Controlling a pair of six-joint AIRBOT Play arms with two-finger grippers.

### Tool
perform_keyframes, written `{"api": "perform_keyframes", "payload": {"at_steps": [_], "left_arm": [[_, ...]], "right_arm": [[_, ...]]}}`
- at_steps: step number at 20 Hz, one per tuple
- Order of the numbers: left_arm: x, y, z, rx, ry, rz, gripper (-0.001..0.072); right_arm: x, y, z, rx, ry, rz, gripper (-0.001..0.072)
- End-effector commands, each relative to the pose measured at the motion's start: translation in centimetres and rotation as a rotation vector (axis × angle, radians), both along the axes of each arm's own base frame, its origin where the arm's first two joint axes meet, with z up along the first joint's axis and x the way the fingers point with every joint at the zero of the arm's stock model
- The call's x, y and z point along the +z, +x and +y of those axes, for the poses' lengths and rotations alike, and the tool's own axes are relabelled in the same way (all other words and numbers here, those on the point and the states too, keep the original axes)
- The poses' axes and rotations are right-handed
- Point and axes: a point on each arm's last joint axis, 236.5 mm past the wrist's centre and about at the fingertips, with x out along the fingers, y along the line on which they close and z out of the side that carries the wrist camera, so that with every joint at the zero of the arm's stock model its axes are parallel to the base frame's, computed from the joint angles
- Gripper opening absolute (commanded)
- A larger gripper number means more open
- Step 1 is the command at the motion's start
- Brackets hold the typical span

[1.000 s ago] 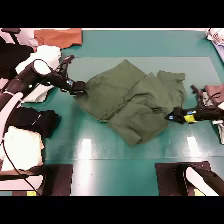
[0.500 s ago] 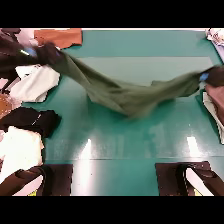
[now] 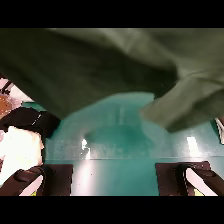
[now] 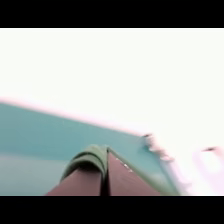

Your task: Fold the shirts.

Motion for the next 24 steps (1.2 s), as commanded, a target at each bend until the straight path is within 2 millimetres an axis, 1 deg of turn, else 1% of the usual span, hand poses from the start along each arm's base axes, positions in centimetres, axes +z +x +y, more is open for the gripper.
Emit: {"api": "perform_keyframes", "payload": {"at_steps": [1,2,3,5,6,7,8,10,12,14,15,17,18,19,21,24], "left_arm": [[-10.5,7.1,2.3,0.145,0.138,0.322,0.0023],[-15.9,9.9,1.6,0.132,0.194,0.457,0.0023],[-21.0,12.0,0.8,0.114,0.223,0.580,0.0023],[-30.4,15.6,-0.3,0.093,0.259,0.767,0.0024],[-33.9,17.0,-0.9,0.080,0.271,0.821,0.0024],[-37.0,18.4,-1.8,0.046,0.277,0.857,0.0024],[-39.2,19.8,-2.7,0.023,0.271,0.873,0.0024],[-41.5,22.5,-3.6,0.012,0.257,0.841,0.0024],[-43.4,24.5,-4.0,0.018,0.237,0.820,0.0024],[-45.8,24.9,-4.2,0.014,0.239,0.859,0.0023],[-46.6,24.9,-4.2,0.008,0.252,0.870,0.0024],[-47.1,24.9,-4.2,0.004,0.272,0.875,0.0024],[-47.0,25.1,-3.9,0.010,0.284,0.864,0.0023],[-47.1,25.1,-3.7,0.014,0.295,0.863,0.0024],[-47.3,25.0,-3.3,0.020,0.319,0.869,0.0024],[-47.2,25.3,-2.7,0.035,0.352,0.851,0.0024]], "right_arm": [[-6.7,5.4,-2.8,-0.107,0.092,0.194,0.0014],[-11.2,7.5,-3.1,-0.115,0.130,0.329,0.0015],[-16.3,9.4,-2.5,-0.085,0.173,0.486,0.0015],[-25.1,12.0,-1.1,-0.033,0.243,0.752,0.0016],[-28.8,13.4,-0.1,-0.003,0.275,0.844,0.0017],[-31.8,14.7,0.7,0.012,0.293,0.909,0.0017],[-34.5,15.9,1.1,0.018,0.297,0.959,0.0017],[-39.1,18.5,2.0,0.029,0.300,1.026,0.0017],[-42.5,20.7,2.3,0.034,0.301,1.077,0.0017],[-45.0,22.2,2.5,0.040,0.298,1.123,0.0017],[-46.0,22.8,2.2,0.035,0.289,1.138,0.0018],[-47.0,24.1,1.3,0.021,0.275,1.142,0.0018],[-47.2,24.6,0.4,0.003,0.268,1.138,0.0018],[-47.4,25.0,-0.2,-0.005,0.274,1.131,0.0018],[-47.8,25.5,-1.8,-0.037,0.295,1.110,0.0018],[-49.1,25.3,-4.1,-0.083,0.338,1.112,0.0022]]}}
